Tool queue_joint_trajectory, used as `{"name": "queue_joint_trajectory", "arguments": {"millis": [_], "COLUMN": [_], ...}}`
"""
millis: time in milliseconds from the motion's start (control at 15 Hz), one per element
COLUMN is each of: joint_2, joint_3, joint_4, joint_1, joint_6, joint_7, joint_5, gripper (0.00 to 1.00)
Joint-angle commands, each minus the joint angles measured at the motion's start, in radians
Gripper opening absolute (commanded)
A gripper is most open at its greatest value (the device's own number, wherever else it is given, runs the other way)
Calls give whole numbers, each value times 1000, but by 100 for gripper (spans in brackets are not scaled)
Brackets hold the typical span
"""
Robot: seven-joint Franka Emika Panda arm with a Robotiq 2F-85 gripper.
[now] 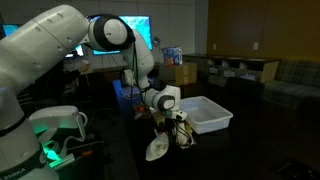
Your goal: Use the white cloth to move the objects to the left and put it in the white storage box
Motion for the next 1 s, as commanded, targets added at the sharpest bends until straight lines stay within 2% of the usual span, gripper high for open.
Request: {"name": "queue_joint_trajectory", "arguments": {"millis": [0,400,933], "joint_2": [8,11,47], "joint_3": [19,72,141], "joint_4": [26,36,108], "joint_1": [38,83,161], "joint_6": [-16,17,85], "joint_7": [18,51,119], "joint_5": [29,66,180], "gripper": [9,9,9]}}
